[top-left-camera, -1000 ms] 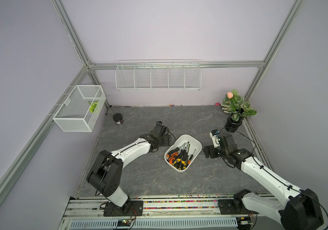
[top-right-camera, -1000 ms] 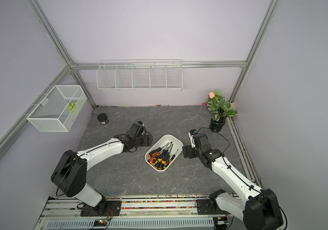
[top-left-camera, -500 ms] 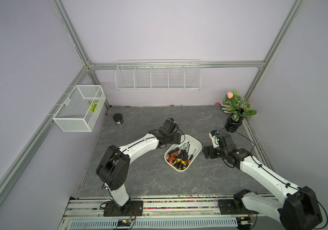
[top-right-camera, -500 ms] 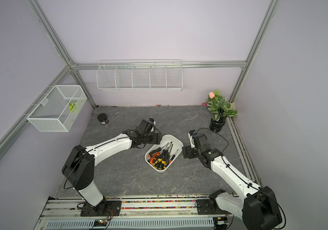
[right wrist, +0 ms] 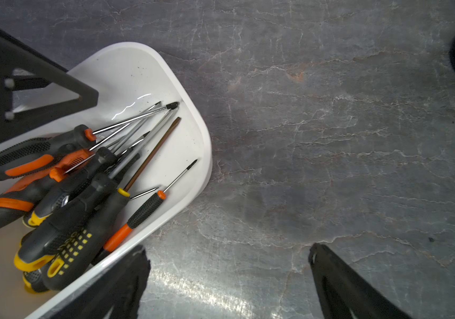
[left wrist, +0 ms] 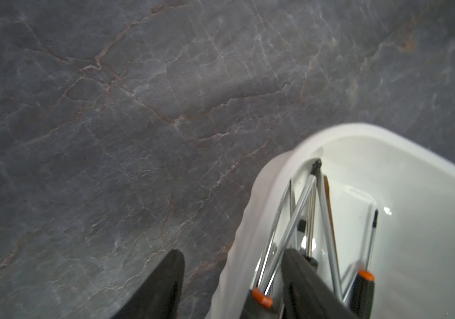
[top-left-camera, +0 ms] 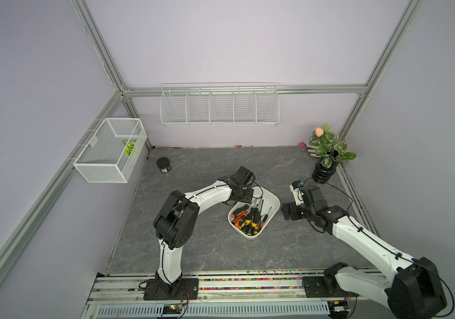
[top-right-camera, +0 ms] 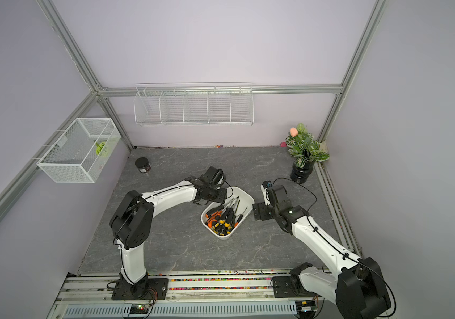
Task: Take out the screwdriver from the storage box
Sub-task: Pick up the storage box at the center of the board.
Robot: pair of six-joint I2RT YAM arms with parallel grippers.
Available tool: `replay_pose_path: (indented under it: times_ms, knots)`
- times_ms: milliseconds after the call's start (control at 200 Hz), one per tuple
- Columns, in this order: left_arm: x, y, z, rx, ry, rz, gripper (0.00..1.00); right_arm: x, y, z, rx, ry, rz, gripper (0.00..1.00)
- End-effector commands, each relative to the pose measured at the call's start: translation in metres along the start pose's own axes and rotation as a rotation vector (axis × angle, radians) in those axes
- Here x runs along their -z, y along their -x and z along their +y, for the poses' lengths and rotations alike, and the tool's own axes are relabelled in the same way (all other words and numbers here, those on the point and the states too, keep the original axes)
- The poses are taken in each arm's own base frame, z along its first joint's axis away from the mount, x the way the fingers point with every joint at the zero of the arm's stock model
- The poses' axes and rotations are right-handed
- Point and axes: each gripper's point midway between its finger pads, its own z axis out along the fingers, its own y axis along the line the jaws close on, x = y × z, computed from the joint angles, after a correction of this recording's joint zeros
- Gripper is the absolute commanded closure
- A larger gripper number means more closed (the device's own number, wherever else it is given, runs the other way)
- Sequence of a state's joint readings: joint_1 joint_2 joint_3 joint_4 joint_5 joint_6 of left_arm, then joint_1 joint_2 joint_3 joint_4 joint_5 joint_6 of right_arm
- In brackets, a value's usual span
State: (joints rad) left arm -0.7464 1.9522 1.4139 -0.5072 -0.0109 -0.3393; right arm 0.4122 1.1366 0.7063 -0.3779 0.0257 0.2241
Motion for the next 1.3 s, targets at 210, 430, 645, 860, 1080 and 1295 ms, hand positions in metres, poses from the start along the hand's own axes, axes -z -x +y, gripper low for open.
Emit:
replay_pose_path:
  times_ms: [210, 430, 645, 860, 1080, 1295]
  knots:
    - [-0.006, 0.003, 0.008, 0.035, 0.058, 0.015, 0.57, 0.003, -0.002, -0.006, -0.001, -0.038, 0.008, 0.06]
    - [-0.012, 0.01, 0.003, 0.046, 0.046, 0.015, 0.57, 0.007, 0.001, -0.014, -0.003, -0.087, -0.003, 0.06]
    - [-0.018, 0.01, 0.01, 0.092, 0.091, 0.023, 0.79, 0.012, 0.002, -0.015, -0.002, -0.094, -0.011, 0.06]
    - [-0.005, -0.006, 0.025, 0.168, 0.139, 0.007, 0.84, 0.013, 0.006, -0.014, 0.0, -0.086, -0.024, 0.08]
    - [0.008, -0.038, 0.048, 0.296, 0.206, 0.0, 0.89, 0.014, 0.012, -0.001, 0.058, -0.023, -0.016, 0.08]
    - [0.015, -0.058, 0.053, 0.37, 0.186, -0.007, 0.79, 0.019, 0.025, 0.004, 0.081, -0.007, -0.029, 0.08]
